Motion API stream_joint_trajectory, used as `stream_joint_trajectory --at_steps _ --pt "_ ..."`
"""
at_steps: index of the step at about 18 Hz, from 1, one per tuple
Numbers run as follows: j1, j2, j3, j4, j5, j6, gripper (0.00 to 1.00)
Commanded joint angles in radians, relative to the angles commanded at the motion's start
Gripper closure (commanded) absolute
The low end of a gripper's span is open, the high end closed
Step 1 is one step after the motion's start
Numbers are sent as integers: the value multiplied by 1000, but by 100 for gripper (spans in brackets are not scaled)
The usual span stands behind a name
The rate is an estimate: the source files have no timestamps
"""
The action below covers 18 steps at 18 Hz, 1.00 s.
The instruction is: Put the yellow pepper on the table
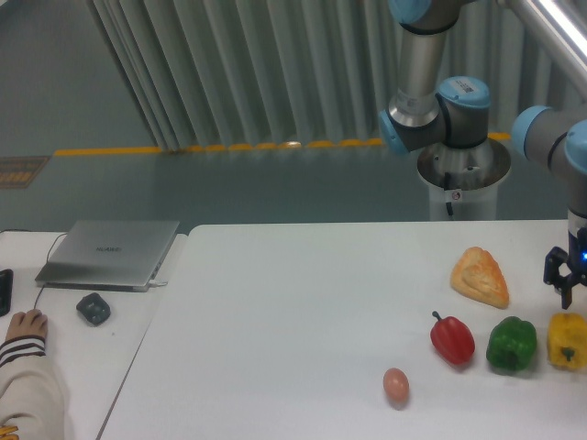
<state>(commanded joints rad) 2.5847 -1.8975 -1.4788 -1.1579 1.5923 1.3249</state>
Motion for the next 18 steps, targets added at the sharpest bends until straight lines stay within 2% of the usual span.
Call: stream_joint_trajectory --at_steps 7,10,18 --pt "51 -15 66 -153 -8 318 0" --pt "60 -21 68 -160 -12 372 0" --pt "55 -32 60 -158 -12 372 0"
